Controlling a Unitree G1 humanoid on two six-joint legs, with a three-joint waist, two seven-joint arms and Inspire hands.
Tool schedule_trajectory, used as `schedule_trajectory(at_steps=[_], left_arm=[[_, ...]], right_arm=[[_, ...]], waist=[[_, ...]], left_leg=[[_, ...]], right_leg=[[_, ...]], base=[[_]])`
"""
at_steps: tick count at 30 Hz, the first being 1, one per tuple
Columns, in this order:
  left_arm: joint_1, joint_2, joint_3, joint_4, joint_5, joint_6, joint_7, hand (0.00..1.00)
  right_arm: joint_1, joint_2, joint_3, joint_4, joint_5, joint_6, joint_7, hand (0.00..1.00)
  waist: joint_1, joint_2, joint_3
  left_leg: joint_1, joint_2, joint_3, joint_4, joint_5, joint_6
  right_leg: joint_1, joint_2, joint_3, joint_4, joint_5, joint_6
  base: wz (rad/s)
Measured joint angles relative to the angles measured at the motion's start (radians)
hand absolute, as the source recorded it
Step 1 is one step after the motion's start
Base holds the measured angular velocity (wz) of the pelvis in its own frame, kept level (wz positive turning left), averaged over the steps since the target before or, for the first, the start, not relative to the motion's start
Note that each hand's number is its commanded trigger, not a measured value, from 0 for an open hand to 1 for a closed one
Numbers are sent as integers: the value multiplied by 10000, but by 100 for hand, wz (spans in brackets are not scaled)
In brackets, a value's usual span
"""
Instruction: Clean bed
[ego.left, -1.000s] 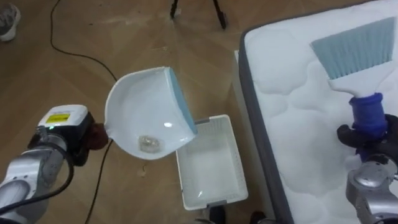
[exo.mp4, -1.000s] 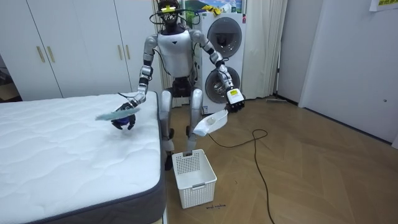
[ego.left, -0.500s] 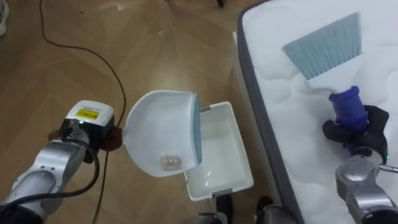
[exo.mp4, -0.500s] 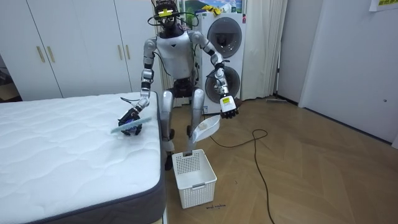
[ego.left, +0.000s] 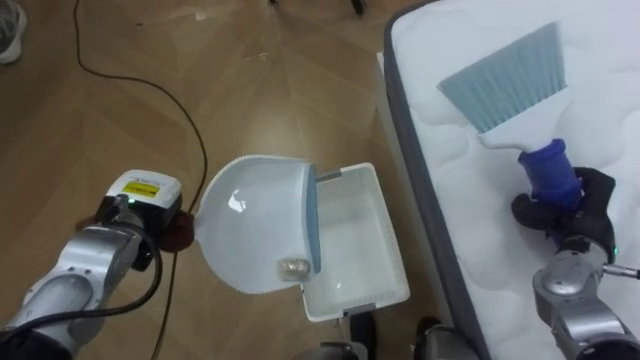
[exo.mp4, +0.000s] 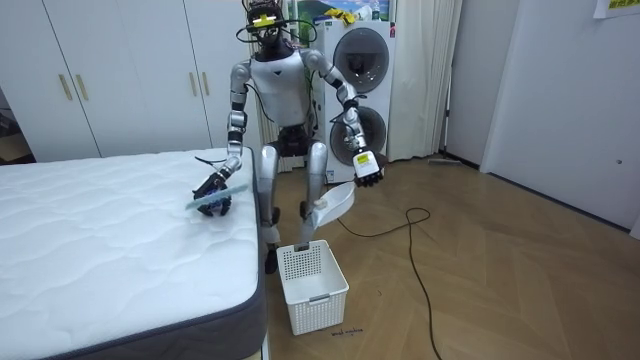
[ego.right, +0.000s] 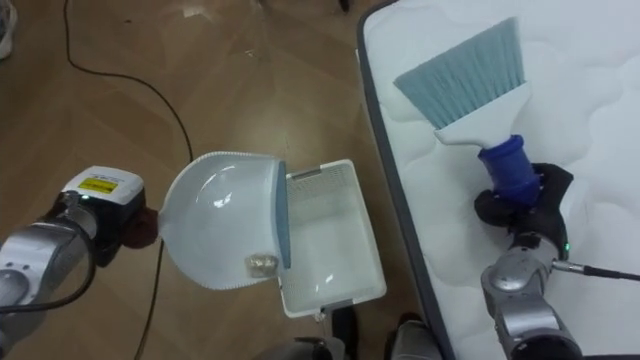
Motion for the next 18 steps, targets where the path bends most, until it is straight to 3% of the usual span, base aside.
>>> schedule_trajectory(at_steps=[3, 6, 18], left_arm=[[27, 0, -14, -184, 494, 133, -240, 100], [37, 0, -14, -190, 696, 273, -443, 100], [-23, 117, -12, -177, 1345, 329, -582, 100]], right_arm=[[11, 19, 42, -1, -2, 0, -55, 0], [71, 40, 43, -21, -2, 0, -73, 0], [154, 82, 23, -193, -27, -41, -335, 0]], waist=[[19, 0, -8], [31, -17, -78], [47, 51, -114]], left_leg=[[1, 1, -1, 61, 1, -2], [3, 0, 0, 115, 2, -3], [-6, 0, -60, 245, 45, -46]], right_leg=[[-3, -8, 5, 75, -1, 0], [-3, -13, 20, 140, 0, 0], [113, 34, 105, 107, -5, 4]], base=[[0], [0], [1]])
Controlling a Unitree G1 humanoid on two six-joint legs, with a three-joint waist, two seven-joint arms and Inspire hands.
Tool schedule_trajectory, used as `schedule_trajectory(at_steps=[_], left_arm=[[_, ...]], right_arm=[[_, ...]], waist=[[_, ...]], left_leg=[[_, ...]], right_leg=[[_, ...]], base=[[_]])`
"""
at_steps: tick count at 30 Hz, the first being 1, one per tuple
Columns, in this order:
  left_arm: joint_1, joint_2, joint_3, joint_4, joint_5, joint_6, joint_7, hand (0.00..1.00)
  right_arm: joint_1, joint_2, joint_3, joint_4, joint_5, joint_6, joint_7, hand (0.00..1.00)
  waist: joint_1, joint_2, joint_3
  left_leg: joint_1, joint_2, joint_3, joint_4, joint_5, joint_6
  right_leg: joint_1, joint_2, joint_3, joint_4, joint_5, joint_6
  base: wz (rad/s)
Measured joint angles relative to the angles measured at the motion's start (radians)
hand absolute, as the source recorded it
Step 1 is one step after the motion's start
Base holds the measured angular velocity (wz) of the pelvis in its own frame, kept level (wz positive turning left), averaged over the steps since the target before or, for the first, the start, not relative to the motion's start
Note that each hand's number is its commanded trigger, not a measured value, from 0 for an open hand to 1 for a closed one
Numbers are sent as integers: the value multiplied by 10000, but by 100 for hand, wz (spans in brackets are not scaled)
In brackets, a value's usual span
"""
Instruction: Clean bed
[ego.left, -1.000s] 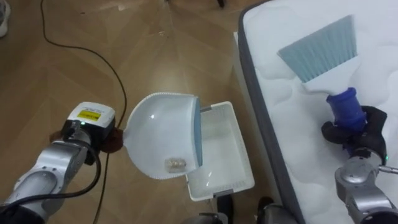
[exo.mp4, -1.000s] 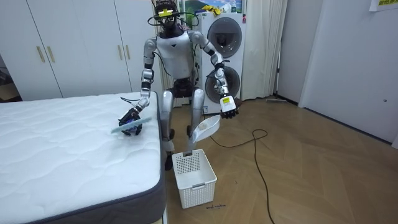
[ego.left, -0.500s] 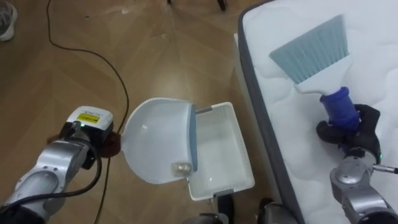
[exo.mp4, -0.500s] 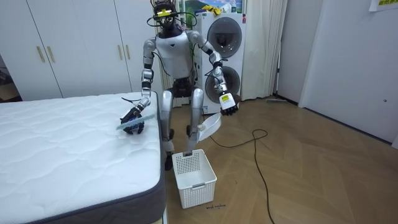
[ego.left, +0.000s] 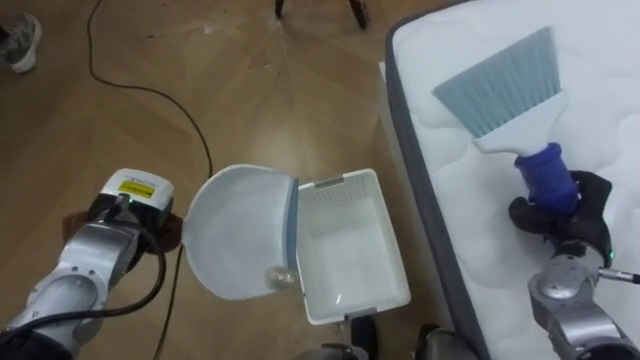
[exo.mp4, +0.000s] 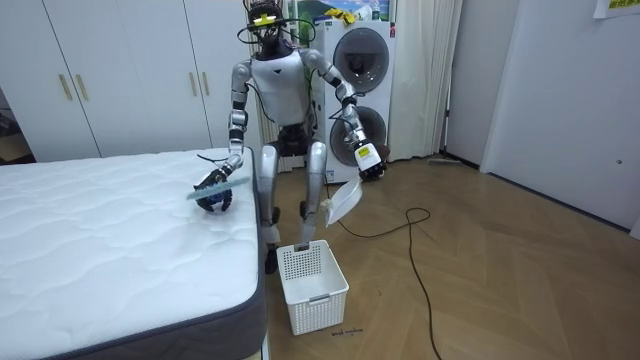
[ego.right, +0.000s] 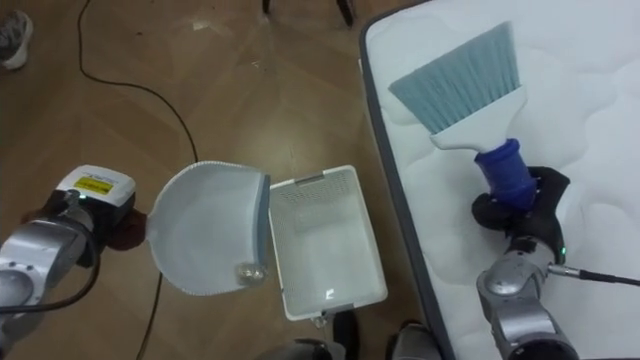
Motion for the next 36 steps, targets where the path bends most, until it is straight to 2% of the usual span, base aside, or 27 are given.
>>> schedule_trajectory(at_steps=[2, 4, 6, 9, 12, 17, 19, 21, 24, 31, 34, 36], left_arm=[[-47, 181, 0, -8, 0, -3, 38, 100], [-59, 375, 0, -9, 3, -9, 113, 100], [-57, 712, 0, -38, 5, -82, 286, 100], [-59, 1167, 0, -322, 4, -174, 321, 100], [-191, 1399, 1, -333, 4, -175, 603, 100], [-231, 1408, 2, -421, -2, -173, 1139, 100], [-289, 1409, 2, -426, 1, -173, 1307, 100], [-389, 1409, 1, -394, 1, -173, 1367, 100], [-464, 1425, 1, -384, 9, -173, 1404, 100], [-443, 1417, -3, -384, -132, -233, 1794, 100], [-228, 1314, -1, -514, -422, -279, 1836, 100], [-47, 1290, -2, -651, -527, -357, 1830, 100]], right_arm=[[0, 64, -20, 5, -2, -106, -150, 0], [3, 76, -27, 23, -3, -255, -279, 0], [53, 89, -27, 23, 27, -361, -323, 0], [134, 83, -19, 53, 60, -362, -353, 0], [109, 122, -18, 111, 92, -390, -358, 0], [54, 133, -71, 110, 86, -494, -357, 0], [53, 135, -132, 113, 72, -589, -369, 0], [39, 132, -233, 112, 61, -684, -382, 0], [39, 143, -277, 113, 41, -772, -365, 0], [83, 191, -184, 124, 50, -788, -337, 0], [282, 178, -206, 172, 109, -814, -288, 0], [443, 177, -200, 170, 117, -913, -200, 0]], waist=[[-35, 86, -8], [-40, 256, 3], [-1, 488, 12], [27, 796, 2], [28, 949, 24], [-16, 1059, 60], [-23, 1136, 99], [-15, 1221, 143], [-30, 1265, 163], [-140, 1224, 204], [-136, 1168, 246], [-128, 1109, 245]], left_leg=[[1, 0, -53, 5, 10, -15], [1, 1, -85, -4, 28, -19], [-6, 1, -55, -39, 41, -7], [-35, 1, -43, -108, 70, 16], [27, 1, 44, -189, 77, 26], [102, 2, 142, -290, 76, 26], [115, 1, 146, -304, 76, 26], [123, -1, 164, -310, 76, 27], [232, -6, 240, -389, 76, 27], [408, -7, 245, -506, 76, 26], [785, -4, 273, -714, 69, 29], [942, -1, 319, -758, 70, 31]], right_leg=[[55, 10, -23, -39, 0, 0], [134, 15, -86, -171, -7, -4], [126, 9, -84, -199, -8, -5], [129, 15, -86, -321, -8, -4], [129, 5, -34, -319, -10, -1], [118, -9, 29, -322, -19, 14], [118, -15, 34, -322, -22, 18], [117, -19, 53, -320, -23, 21], [148, -19, 145, -304, -33, 37], [298, -17, 129, -358, -75, 24], [617, 16, 197, -527, -83, 35], [714, 24, 251, -580, -82, 36]], base=[[9], [2], [0], [-1], [-7], [-5], [0], [-3], [-7], [0], [-4], [-12]])
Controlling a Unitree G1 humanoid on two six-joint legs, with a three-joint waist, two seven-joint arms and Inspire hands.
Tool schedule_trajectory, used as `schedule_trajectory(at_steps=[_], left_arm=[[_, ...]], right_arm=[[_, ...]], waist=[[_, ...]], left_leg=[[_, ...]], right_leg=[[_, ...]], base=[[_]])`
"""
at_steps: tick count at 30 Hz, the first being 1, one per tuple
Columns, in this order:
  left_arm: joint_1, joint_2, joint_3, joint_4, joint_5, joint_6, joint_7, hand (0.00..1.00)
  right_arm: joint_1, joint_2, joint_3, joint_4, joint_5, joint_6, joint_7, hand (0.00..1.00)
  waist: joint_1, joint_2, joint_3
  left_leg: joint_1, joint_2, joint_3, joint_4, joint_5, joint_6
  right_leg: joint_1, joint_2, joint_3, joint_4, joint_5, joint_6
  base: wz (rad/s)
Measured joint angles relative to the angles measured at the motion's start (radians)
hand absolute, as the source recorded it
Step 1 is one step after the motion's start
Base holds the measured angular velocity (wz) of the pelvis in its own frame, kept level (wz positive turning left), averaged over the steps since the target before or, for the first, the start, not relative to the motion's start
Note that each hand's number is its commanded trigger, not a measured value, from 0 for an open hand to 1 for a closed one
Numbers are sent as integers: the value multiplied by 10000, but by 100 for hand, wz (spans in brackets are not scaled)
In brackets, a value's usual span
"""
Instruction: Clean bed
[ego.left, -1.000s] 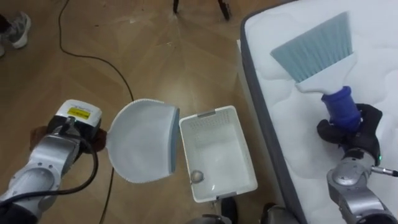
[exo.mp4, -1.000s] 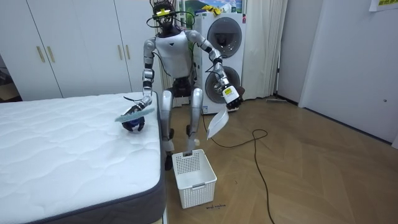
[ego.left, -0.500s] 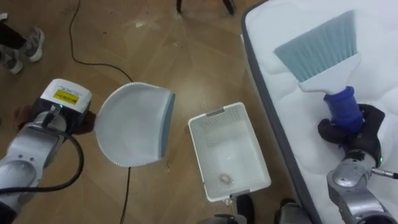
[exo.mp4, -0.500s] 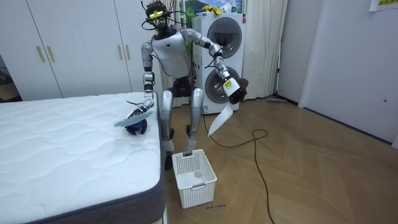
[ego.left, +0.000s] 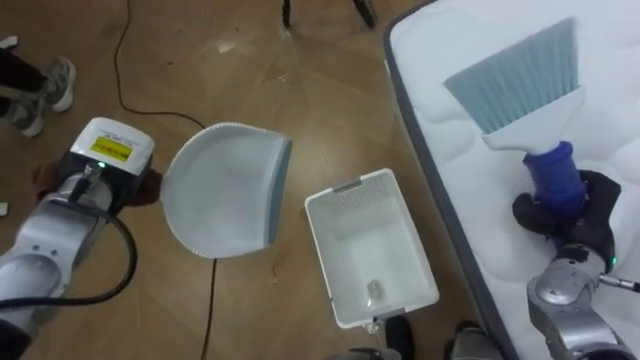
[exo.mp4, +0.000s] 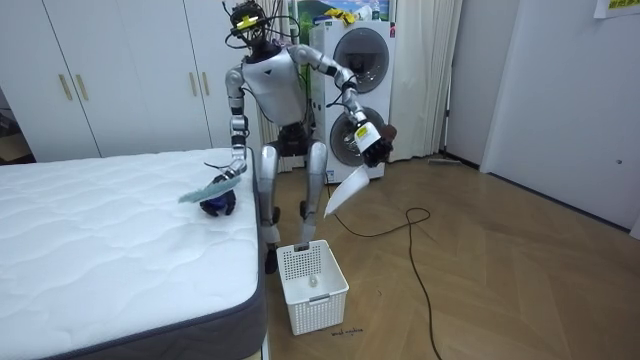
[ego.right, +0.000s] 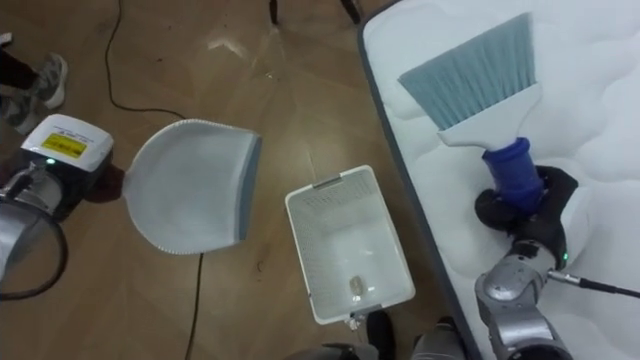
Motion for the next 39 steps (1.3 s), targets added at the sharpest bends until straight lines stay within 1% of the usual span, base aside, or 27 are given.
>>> schedule_trajectory(at_steps=[2, 4, 5, 7, 8, 9, 10, 11, 13, 14, 16, 20, 21, 22, 24, 25, 26, 27, 28, 29, 30, 31, 33, 34, 35, 38, 39], left_arm=[[122, -109, 5, -28, -231, -46, 0, 100], [378, -455, 290, -57, -997, -222, 1, 100], [467, -553, 433, -82, -1178, -298, 0, 100], [823, -909, 601, -147, -1881, -349, -7, 100], [907, -977, 602, -148, -2071, -398, -25, 100], [1075, -1127, 605, -186, -2505, -505, -93, 100], [1300, -1290, 608, -375, -2899, -522, -191, 100], [1406, -1384, 614, -487, -3103, -526, -281, 100], [1609, -1908, 613, -578, -3844, -654, -532, 100], [1663, -2044, 609, -578, -3953, -664, -560, 100], [1875, -2282, 605, -592, -4821, -687, -803, 100], [1951, -2340, 691, -754, -6124, -608, -934, 100], [1972, -2421, 776, -796, -6350, -582, -937, 100], [1986, -2484, 860, -805, -6575, -569, -940, 100], [2020, -2708, 1138, -810, -6883, -571, -933, 100], [2078, -2845, 1360, -817, -7247, -575, -914, 100], [2138, -2875, 1473, -829, -7470, -580, -895, 100], [2378, -3004, 1729, -841, -7886, -582, -777, 100], [2709, -3274, 1903, -841, -8240, -577, -609, 100], [2854, -3431, 1970, -841, -8349, -573, -542, 100], [3062, -3658, 2048, -840, -8662, -555, -420, 100], [3193, -3786, 2055, -837, -8965, -506, -292, 100], [3311, -4049, 2059, -815, -9134, -483, 35, 100], [3411, -4246, 2060, -764, -9385, -484, 227, 100], [3461, -4362, 2048, -743, -9517, -484, 333, 100], [3827, -4617, 2043, -725, -9792, -655, 841, 100], [3959, -4665, 2045, -722, -9787, -725, 1094, 100]], right_arm=[[147, -22, 0, -29, 90, -48, 76, 0], [457, -33, -14, -119, 312, -88, 99, 0], [534, -28, -15, -127, 359, -90, 148, 0], [955, -58, 183, -99, 748, -85, 422, 0], [1054, -51, 216, -71, 845, -82, 504, 0], [1291, -42, 216, -65, 1052, -76, 679, 0], [1456, -40, 186, -57, 1131, -39, 760, 0], [1524, -41, 181, -57, 1149, -13, 776, 0], [1684, -19, 188, -38, 1184, 86, 876, 0], [1684, -15, 195, -20, 1184, 122, 926, 0], [1689, 8, 214, -7, 1186, 250, 1189, 0], [1743, 24, 222, 63, 1163, 610, 1374, 0], [1754, 20, 215, 62, 1161, 754, 1394, 0], [1762, 23, 230, 63, 1175, 808, 1446, 0], [1788, 23, 231, 57, 1164, 813, 1516, 0], [1769, 49, 236, 53, 1164, 830, 1571, 0], [1723, 88, 243, 47, 1166, 885, 1588, 0], [1613, 171, 290, 39, 1173, 1005, 1605, 0], [1614, 178, 374, 41, 1170, 1007, 1598, 0], [1615, 166, 436, 39, 1161, 1007, 1593, 0], [1628, 158, 612, -27, 1146, 1006, 1561, 0], [1641, 204, 789, -136, 1143, 1004, 1560, 0], [1642, 258, 1005, -449, 1143, 1005, 1573, 0], [1667, 316, 1005, -726, 1146, 1005, 1578, 0], [1667, 335, 1002, -819, 1143, 1000, 1582, 0], [2088, 438, 970, -1443, 1002, 986, 1696, 0], [2219, 439, 954, -1646, 725, 981, 1733, 0]], waist=[[107, -91, 0], [181, -245, -44], [182, -311, -34], [271, -639, -145], [270, -709, -183], [269, -850, -259], [264, -934, -302], [257, -968, -321], [251, -1050, -350], [261, -1063, -345], [237, -1137, -371], [264, -1343, -409], [429, -1409, -412], [556, -1460, -421], [566, -1550, -435], [662, -1607, -472], [707, -1629, -489], [795, -1684, -488], [931, -1777, -531], [996, -1842, -537], [1173, -1996, -553], [1262, -2208, -525], [1263, -2442, -419], [1149, -2489, -402], [1083, -2483, -407], [876, -2553, -448], [890, -2581, -437]], left_leg=[[176, 42, 147, -153, 0, 0], [422, 66, 264, -238, -44, 16], [509, 80, 298, -290, -53, 8], [897, 171, 451, -499, -74, -26], [983, 217, 469, -509, -104, -35], [1166, 294, 499, -521, -176, -59], [1348, 391, 520, -520, -240, -81], [1440, 430, 530, -529, -267, -93], [1909, 630, 698, -613, -376, -111], [2063, 667, 778, -666, -395, -113], [2537, 764, 1119, -803, -500, -119], [2837, 951, 1766, -848, -624, -118], [2971, 1061, 2145, -894, -662, -119], [3120, 1177, 2447, -891, -738, -139], [3314, 1310, 2869, -904, -810, -142], [3414, 1459, 3276, -1000, -828, -140], [3457, 1585, 3548, -1117, -825, -142], [3617, 1745, 4141, -1290, -822, -147], [3987, 1758, 4721, -1609, -788, -195], [4153, 1756, 5016, -1719, -782, -208], [4388, 1754, 5524, -1803, -805, -256], [4467, 1757, 5940, -1796, -828, -299], [4478, 1776, 6318, -1741, -821, -350], [4404, 1825, 6358, -1633, -817, -357], [4362, 1883, 6342, -1557, -819, -359], [4504, 1990, 6107, -1460, -746, -466], [4530, 1992, 5748, -1353, -736, -481]], right_leg=[[102, 40, 119, -118, 1, 1], [237, 96, 269, -126, 2, 4], [291, 115, 303, -140, 3, 4], [643, 245, 445, -452, 27, -13], [752, 297, 462, -529, 53, -21], [984, 367, 452, -759, 81, -45], [1246, 480, 466, -990, 178, -59], [1398, 533, 464, -1113, 223, -65], [1981, 717, 474, -1575, 445, -76], [2094, 748, 491, -1703, 499, -74], [2403, 820, 586, -1833, 579, -72], [2399, 882, 607, -1805, 711, -112], [2366, 926, 574, -1809, 851, -151], [2406, 962, 349, -1848, 982, -234], [2477, 991, 38, -1949, 1158, -340], [2512, 1157, 172, -2211, 1395, -369], [2623, 1229, 101, -2300, 1538, -386], [2664, 1102, -575, -1822, 1418, -397], [2871, 816, -1035, -925, 935, -305], [3045, 660, -1121, -580, 725, -265], [3459, 350, -1362, -266, 393, -94], [3902, 128, -1533, -483, 151, 59], [4276, 79, -1615, -1425, 6, 129], [4381, 130, -1766, -1926, 3, 59], [4400, 186, -1728, -2071, 18, -20], [4493, 452, -1283, -2377, 180, -217], [4493, 515, -1099, -2376, 201, -219]], base=[[-23], [-23], [-22], [-28], [-23], [-19], [-19], [-20], [-29], [-47], [-53], [-57], [-93], [-94], [-86], [-93], [-112], [-121], [-129], [-135], [-130], [-118], [-81], [-61], [-51], [-56], [-72]])
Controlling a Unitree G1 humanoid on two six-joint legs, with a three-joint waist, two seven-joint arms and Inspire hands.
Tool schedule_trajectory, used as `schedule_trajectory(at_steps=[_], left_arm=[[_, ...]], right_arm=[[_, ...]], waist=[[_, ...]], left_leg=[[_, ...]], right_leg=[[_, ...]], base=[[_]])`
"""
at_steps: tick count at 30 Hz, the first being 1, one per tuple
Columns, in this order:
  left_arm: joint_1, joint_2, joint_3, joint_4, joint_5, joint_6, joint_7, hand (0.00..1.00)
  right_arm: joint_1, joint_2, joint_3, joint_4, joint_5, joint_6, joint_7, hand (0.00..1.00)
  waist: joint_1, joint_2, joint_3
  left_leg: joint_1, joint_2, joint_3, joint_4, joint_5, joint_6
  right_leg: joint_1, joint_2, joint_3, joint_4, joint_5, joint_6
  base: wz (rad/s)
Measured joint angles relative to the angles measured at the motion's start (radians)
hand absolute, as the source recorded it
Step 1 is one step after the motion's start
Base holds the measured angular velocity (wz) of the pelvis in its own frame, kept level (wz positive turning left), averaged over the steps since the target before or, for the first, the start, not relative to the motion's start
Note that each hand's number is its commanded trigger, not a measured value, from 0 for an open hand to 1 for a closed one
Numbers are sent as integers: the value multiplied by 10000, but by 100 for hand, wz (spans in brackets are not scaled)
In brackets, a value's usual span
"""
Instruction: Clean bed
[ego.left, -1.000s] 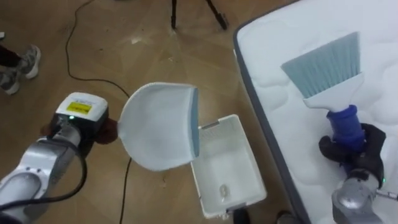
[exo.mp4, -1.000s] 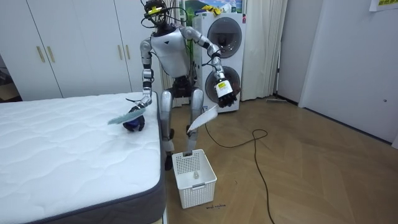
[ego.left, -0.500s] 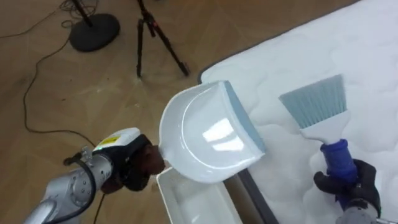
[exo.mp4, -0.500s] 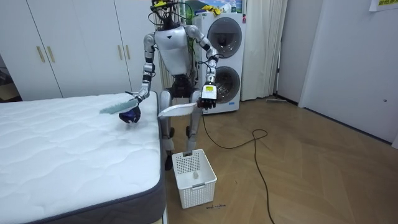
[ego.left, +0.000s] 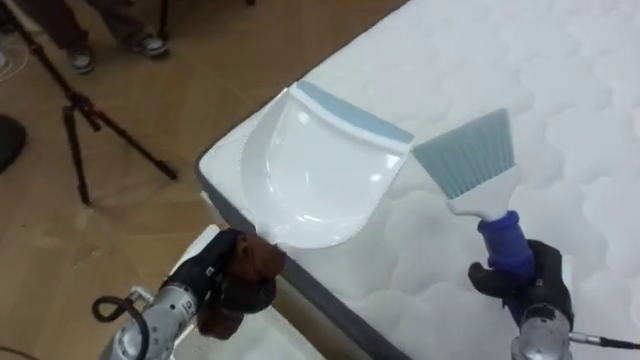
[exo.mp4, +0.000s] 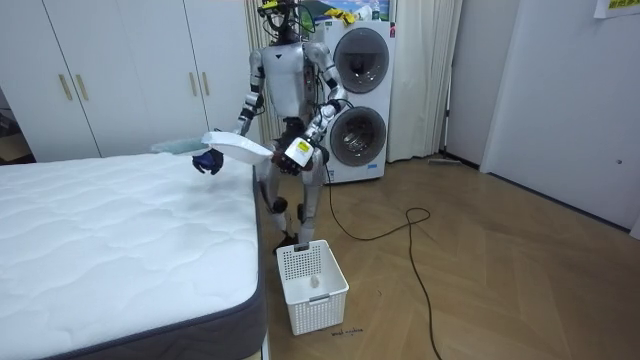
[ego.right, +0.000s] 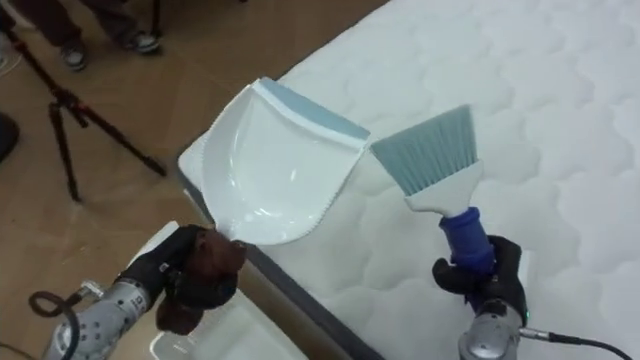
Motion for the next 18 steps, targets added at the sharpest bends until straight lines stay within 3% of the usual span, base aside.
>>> schedule_trajectory(at_steps=[2, 5, 6, 8, 10, 12, 14, 16, 18], left_arm=[[158, -68, -2, 2, -11, -65, 338, 100], [235, -120, 3, 2, -169, -139, 721, 100], [314, -162, 12, 1, -428, -210, 981, 100], [571, -274, 82, 0, -728, -258, 1383, 100], [1100, -425, 381, 8, -1239, -308, 1707, 100], [1252, -486, 550, 18, -1580, -418, 1810, 100], [1240, -487, 671, 56, -1611, -655, 1873, 100], [1216, -582, 665, 288, -1606, -1026, 1924, 100], [1254, -741, 659, 561, -1640, -1150, 1986, 100]], right_arm=[[167, 5, -8, -363, -305, -7, 72, 0], [585, 17, -135, -1069, -805, -158, 109, 0], [689, 36, -189, -1104, -855, -314, 202, 0], [779, 61, -229, -1108, -876, -324, 469, 0], [821, 81, -244, -1104, -1029, -326, 938, 0], [837, 78, -330, -1111, -1195, -326, 1084, 0], [864, 94, -337, -1111, -1223, -326, 1086, 0], [964, 94, -375, -1110, -1215, -322, 1056, 0], [993, 137, -371, -1110, -1169, -322, 1040, 0]], waist=[[-90, -8, 4], [-361, -37, 0], [-351, -64, -25], [-48, -17, -42], [234, 53, -54], [265, 94, -113], [140, 72, -115], [-186, 28, -98], [-188, 14, -89]], left_leg=[[3, 18, -361, 103, 5, -17], [14, 143, -314, 158, -8, -145], [55, 147, -361, 130, 17, -179], [129, -1, -1478, 215, 32, -209], [332, -637, -4393, 214, 47, -323], [403, -866, -5453, 180, -127, -379], [402, -874, -5585, 65, -143, -387], [615, -797, -5259, -270, -141, -401], [807, -733, -4984, -485, -175, -458]], right_leg=[[-1, 55, 128, -11, 38, 41], [-42, 224, 367, -171, 208, -3], [-146, 344, 725, -208, 300, -45], [-191, 623, 1469, -336, 548, -202], [-206, 1070, 2754, -343, 742, -298], [-407, 1288, 3263, -303, 851, -252], [-516, 1391, 3423, -332, 1041, -225], [-539, 1539, 3542, -344, 1107, -289], [-629, 1679, 3781, -349, 1127, -328]], base=[[-57], [-37], [-90], [-136], [-176], [-143], [-90], [-50], [-59]])
